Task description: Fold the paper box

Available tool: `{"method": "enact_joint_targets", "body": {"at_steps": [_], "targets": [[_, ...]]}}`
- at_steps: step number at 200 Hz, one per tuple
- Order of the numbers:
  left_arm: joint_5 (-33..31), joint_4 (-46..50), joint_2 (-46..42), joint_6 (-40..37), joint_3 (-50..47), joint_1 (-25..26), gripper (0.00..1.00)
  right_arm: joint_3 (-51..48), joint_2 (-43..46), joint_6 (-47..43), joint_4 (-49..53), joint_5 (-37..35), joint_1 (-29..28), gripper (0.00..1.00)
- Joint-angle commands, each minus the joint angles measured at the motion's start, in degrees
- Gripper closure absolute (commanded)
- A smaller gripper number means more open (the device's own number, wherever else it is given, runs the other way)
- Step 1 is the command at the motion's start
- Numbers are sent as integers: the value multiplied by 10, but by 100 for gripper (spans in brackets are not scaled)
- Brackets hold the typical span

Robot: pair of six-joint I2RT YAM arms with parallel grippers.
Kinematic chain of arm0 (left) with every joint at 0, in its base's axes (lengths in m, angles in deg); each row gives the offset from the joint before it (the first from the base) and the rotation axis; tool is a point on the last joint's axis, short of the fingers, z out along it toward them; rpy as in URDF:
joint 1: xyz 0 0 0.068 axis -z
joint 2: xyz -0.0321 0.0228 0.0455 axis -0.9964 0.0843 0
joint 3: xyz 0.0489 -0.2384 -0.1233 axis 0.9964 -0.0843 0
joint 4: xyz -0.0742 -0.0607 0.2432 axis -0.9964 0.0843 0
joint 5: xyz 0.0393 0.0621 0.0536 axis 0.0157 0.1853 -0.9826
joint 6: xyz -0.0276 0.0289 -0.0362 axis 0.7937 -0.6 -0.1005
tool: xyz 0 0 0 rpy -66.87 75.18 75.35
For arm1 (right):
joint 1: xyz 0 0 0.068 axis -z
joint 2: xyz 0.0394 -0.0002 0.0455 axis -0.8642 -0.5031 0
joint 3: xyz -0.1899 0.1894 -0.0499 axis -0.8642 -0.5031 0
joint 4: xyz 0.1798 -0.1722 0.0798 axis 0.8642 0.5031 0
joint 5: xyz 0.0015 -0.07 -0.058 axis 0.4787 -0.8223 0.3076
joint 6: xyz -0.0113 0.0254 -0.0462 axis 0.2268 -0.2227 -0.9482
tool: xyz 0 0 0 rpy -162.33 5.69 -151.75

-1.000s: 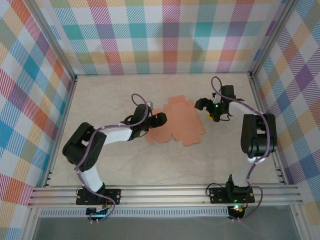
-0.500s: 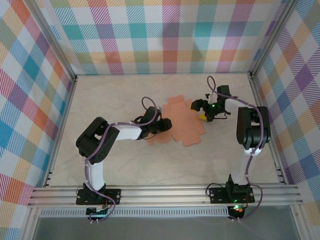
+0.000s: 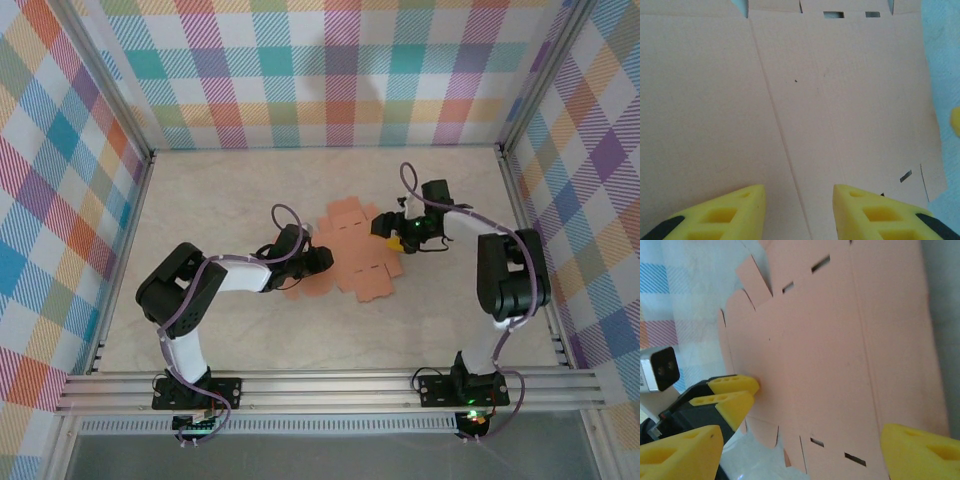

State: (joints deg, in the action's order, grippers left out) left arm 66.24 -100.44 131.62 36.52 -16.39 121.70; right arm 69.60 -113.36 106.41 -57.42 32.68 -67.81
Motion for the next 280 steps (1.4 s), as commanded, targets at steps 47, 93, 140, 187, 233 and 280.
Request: {"method": "enact_joint_targets", "body": {"at_steps": [47,93,140,187,233,280], "targets": [[-3,45,9,-2,-16,-9,60,27,-62,-29,7,8,29,17],[4,44,13,-8,-14,-10,59,28,-69,-56,2,38,22,33],[8,46,10,-11,-15,-10,57,44,-84,-54,9,6,20,65],[4,50,-3,-16,-17,-10,56,44,-75,-57,20,-70,13,92],[-1,59,-52,-17,-20,-9,43,47,-45,-79,51,-164,-10,100],[-35,116,-133,-46,-23,-38,19,40,-4,-143,49,-270,-58,100]]}}
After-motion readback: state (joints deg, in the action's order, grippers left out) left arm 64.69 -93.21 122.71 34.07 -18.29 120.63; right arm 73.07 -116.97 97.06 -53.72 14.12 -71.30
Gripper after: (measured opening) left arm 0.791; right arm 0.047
